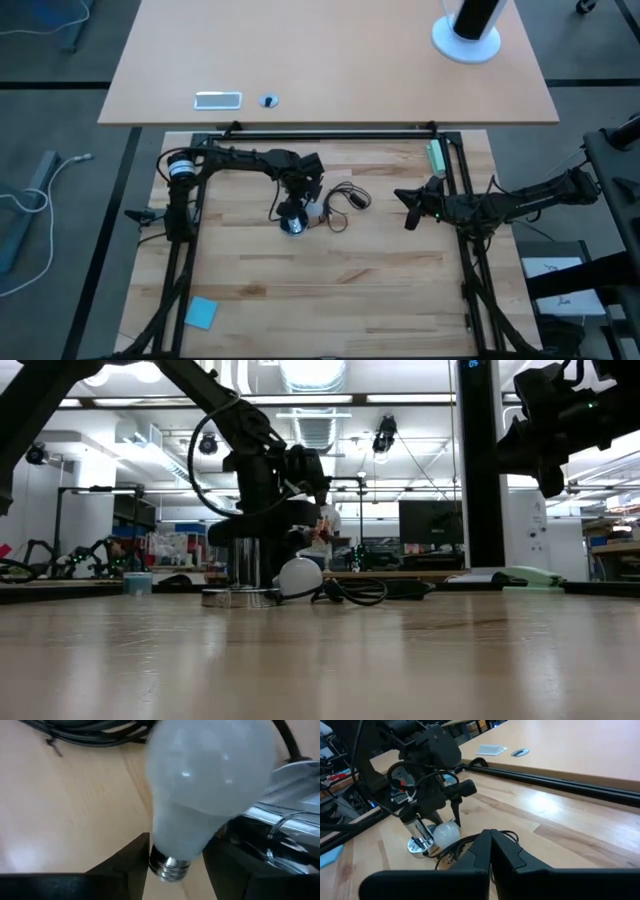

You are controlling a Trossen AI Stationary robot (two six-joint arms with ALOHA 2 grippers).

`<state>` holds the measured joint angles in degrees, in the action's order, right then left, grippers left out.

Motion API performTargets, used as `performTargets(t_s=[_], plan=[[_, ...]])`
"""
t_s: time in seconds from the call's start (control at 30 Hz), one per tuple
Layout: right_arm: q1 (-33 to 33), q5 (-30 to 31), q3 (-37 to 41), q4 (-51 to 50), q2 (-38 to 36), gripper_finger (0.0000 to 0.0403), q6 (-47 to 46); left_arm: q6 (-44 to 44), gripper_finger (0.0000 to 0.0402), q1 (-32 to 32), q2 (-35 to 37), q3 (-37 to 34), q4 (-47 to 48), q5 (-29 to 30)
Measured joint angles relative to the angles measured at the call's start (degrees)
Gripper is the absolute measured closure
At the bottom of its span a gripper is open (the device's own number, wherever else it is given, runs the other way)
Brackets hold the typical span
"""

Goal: Screw lightbulb
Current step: Insert the lightbulb into the lamp

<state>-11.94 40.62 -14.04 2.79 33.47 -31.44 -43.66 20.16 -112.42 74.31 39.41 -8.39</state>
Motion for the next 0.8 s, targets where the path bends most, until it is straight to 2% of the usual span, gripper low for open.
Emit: performTargets(t_s=[0.23, 0.57, 0.8], plan=[[0.02, 0.00, 0.00, 0.01, 0.00, 0.0403, -0.02, -0.23, 0.0301, 0.31, 0.11, 0.37, -0.18, 1.15], [0.00, -0.02, 0.00, 0.02, 0.00, 0.0403, -0.07, 1.03, 0.0303, 1.02, 0.03, 4.64, -0.47, 5.06], [0.00, -0.04, 0.00, 0.03, 0.00, 0.0403, -0.11, 3.58, 0.0303, 2.14, 1.71, 6.68, -0.62, 5.03]])
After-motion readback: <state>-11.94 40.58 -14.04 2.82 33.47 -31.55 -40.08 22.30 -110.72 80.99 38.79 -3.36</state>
